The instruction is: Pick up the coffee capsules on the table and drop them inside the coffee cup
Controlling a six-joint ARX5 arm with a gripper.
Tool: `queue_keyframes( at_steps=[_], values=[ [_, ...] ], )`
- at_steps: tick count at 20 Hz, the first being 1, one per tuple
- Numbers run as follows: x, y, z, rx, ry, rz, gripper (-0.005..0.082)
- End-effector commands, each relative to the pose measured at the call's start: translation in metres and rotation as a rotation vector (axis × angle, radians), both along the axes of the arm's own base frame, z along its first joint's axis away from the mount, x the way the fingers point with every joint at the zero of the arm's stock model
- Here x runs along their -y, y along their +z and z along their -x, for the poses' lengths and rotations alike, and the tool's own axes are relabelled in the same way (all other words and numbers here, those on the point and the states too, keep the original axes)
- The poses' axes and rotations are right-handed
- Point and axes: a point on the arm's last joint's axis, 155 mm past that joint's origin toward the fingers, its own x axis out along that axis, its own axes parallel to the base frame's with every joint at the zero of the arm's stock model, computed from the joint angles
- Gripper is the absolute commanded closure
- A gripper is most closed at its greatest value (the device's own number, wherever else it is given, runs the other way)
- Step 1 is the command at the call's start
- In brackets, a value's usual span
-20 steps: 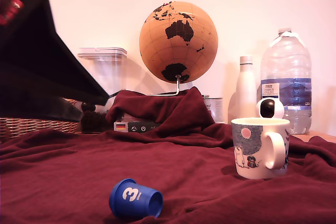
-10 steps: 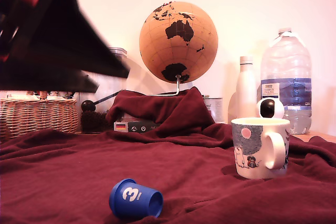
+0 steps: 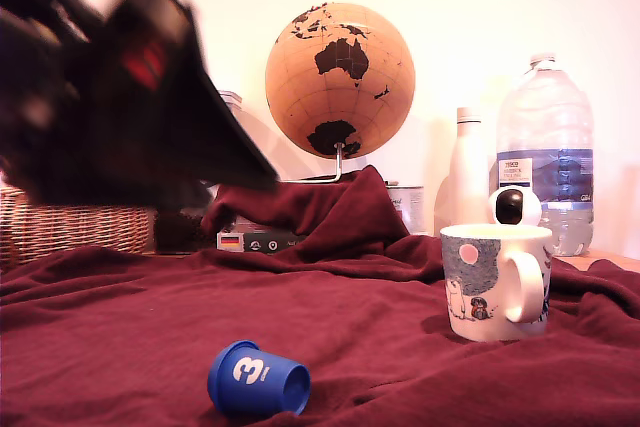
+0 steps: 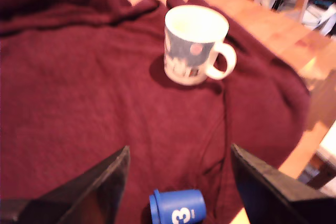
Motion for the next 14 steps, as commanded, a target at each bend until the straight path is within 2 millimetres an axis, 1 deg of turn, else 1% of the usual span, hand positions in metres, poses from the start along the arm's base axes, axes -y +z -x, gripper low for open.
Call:
queue_keyframes(
  at_steps=[1, 3, 6, 11, 14],
  values=[
    [0.000, -0.015, 0.001, -0.020, -0.001, -0.025, 0.0213],
    [0.000, -0.028, 0.002, -0.052, 0.003, -0.049, 0.0213],
    [-0.001, -0.041, 0.002, -0.089, 0.017, -0.071, 0.0213],
    [-0.001, -0.056, 0.004, -0.152, 0.039, -0.074, 0.0213],
    [0.002, -0.058, 0.009, -0.164, 0.029, -0.073, 0.0213]
  ],
)
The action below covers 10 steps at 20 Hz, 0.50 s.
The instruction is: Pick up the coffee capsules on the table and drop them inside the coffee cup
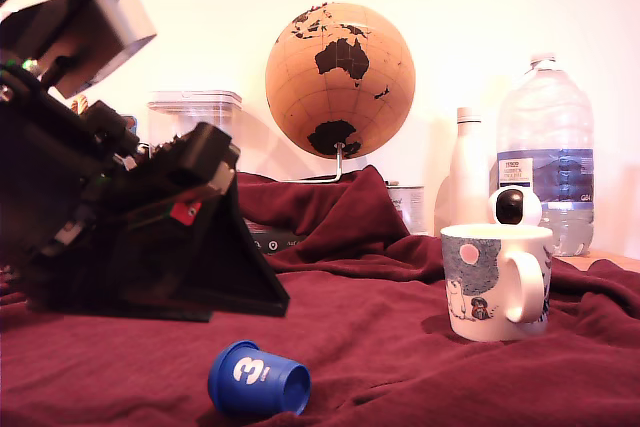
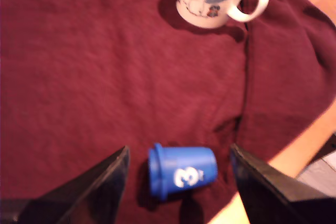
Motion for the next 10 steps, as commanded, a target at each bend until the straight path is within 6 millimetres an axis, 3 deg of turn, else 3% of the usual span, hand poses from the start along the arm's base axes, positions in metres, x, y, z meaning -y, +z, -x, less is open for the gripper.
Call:
queue_keyframes(
  at_steps=[1, 4, 10],
  values=[
    [0.001, -0.007, 0.007, -0.023, -0.008, 0.001, 0.0213],
    [0.004, -0.008, 0.014, -0.023, -0.023, -0.006, 0.0213],
    [-0.009, -0.023, 0.007, -0.049, 0.059, -0.053, 0.0213]
  ],
)
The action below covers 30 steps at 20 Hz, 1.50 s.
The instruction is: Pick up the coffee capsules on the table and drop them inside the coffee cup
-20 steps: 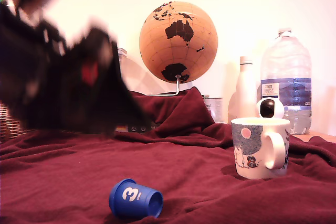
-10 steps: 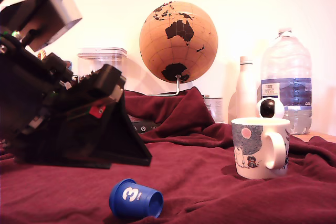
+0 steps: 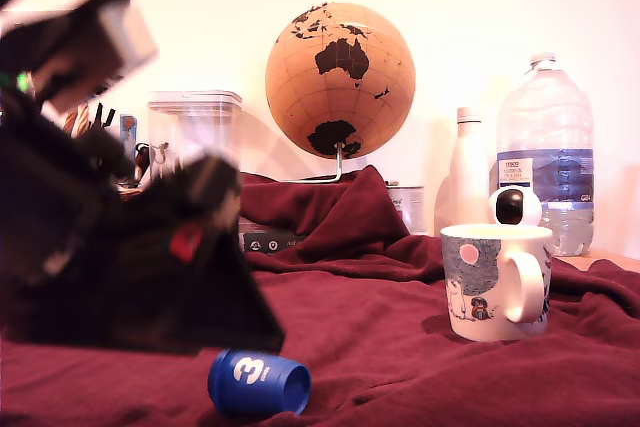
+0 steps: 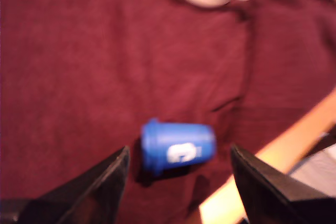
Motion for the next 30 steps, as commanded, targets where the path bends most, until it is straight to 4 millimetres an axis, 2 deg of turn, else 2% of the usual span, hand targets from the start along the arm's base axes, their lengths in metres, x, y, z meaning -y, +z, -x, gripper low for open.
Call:
queue_keyframes(
  at_steps=[1, 8, 30],
  values=[
    [-0.003, -0.006, -0.001, 0.002, 0.016, -0.008, 0.0213],
    [0.006, -0.014, -0.008, 0.021, 0.017, 0.005, 0.0213],
    [0.013, -0.024, -0.008, -0.006, 0.005, 0.005, 0.0219]
  ],
)
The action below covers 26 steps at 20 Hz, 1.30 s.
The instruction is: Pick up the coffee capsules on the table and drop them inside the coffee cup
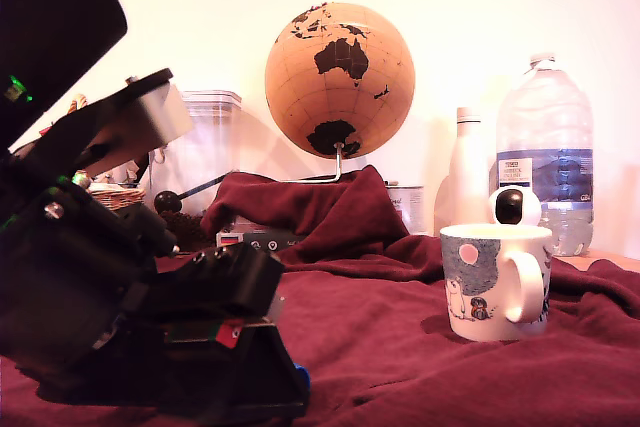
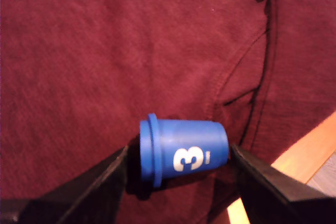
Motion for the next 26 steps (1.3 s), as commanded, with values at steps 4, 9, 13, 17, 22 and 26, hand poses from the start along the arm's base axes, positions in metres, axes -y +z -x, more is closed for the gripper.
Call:
queue_keyframes(
  at_steps=[4, 9, 13, 17, 22, 26],
  values=[
    [0.000, 0.000, -0.001, -0.001, 0.006, 0.002, 0.0260],
    [0.000, 0.000, -0.001, -0.001, 0.005, 0.000, 0.0331],
    [0.000, 0.000, -0.001, 0.000, 0.003, -0.001, 0.0421],
    [0.000, 0.000, -0.001, 0.002, 0.000, -0.003, 0.0450],
    [0.003, 0.002, 0.000, 0.003, -0.008, 0.010, 0.0450],
    [0.009, 0.019, 0.001, 0.040, -0.041, 0.043, 0.0450]
  ],
)
